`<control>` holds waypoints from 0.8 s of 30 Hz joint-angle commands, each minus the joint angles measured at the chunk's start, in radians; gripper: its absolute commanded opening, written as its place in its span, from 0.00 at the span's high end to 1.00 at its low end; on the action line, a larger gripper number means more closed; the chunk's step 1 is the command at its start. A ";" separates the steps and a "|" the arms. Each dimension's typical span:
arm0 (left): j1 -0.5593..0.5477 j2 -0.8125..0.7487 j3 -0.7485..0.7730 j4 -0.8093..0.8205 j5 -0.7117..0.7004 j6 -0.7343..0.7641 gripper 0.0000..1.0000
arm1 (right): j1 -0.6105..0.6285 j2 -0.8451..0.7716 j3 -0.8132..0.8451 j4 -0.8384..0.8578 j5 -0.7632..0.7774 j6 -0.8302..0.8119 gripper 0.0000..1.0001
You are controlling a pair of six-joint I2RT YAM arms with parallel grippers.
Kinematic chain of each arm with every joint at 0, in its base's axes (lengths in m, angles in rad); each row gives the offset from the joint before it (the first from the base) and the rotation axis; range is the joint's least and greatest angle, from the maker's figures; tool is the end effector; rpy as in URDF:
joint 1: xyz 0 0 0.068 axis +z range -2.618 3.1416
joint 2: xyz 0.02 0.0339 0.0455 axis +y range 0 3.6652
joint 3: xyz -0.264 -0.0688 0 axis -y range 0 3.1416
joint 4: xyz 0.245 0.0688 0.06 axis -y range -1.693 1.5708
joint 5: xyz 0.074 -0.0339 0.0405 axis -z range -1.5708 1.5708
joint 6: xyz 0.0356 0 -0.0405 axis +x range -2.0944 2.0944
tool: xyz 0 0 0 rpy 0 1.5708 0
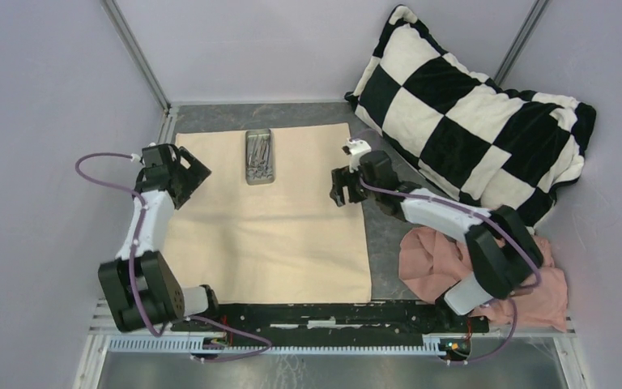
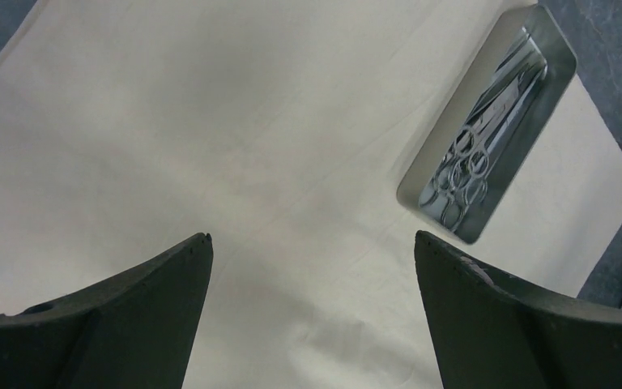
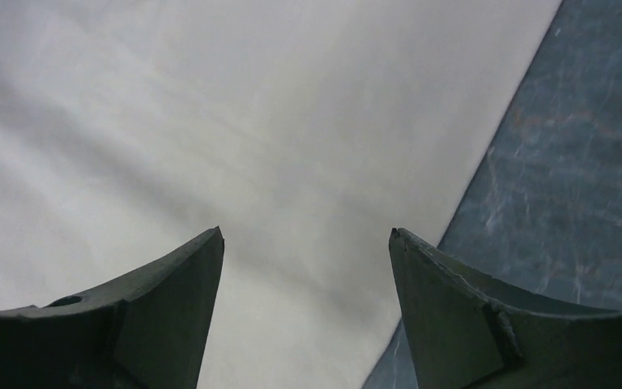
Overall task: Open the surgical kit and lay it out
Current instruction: Open the surgical kit at the center of the board.
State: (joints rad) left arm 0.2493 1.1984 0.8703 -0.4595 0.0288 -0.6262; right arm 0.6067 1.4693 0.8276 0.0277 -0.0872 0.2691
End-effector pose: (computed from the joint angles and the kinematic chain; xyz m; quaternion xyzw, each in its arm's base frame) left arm 0.2450 0.0613 0.2596 -0.3868 0.8394 -0.0846 0.3724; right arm 0.2569 0.1821 0.2145 -0.1688 0.8709 0.2301 0.4001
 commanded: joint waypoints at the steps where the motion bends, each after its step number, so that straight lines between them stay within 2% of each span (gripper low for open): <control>1: 0.003 0.202 0.160 0.178 0.076 0.100 0.00 | 0.013 0.197 0.204 0.027 0.193 -0.044 0.17; 6: 0.020 0.440 0.225 0.277 0.125 0.012 0.00 | 0.039 0.379 0.379 -0.025 0.288 -0.095 0.16; 8: 0.049 0.514 0.210 0.379 0.215 -0.069 0.00 | 0.048 0.433 0.435 -0.064 0.311 -0.118 0.16; 13: 0.052 0.680 0.264 0.541 0.288 -0.124 0.00 | 0.049 0.538 0.493 -0.012 0.358 -0.187 0.16; 19: 0.057 0.823 0.355 0.562 0.261 -0.141 0.00 | 0.032 0.662 0.577 -0.026 0.385 -0.185 0.16; 24: 0.072 0.942 0.451 0.539 0.266 -0.148 0.00 | 0.013 0.705 0.607 -0.039 0.384 -0.159 0.15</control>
State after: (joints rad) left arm 0.3084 2.0346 1.2633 0.0830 0.2924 -0.7456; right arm 0.6384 2.1242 1.3987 0.0074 0.2535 0.1078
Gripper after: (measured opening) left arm 0.993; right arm 0.845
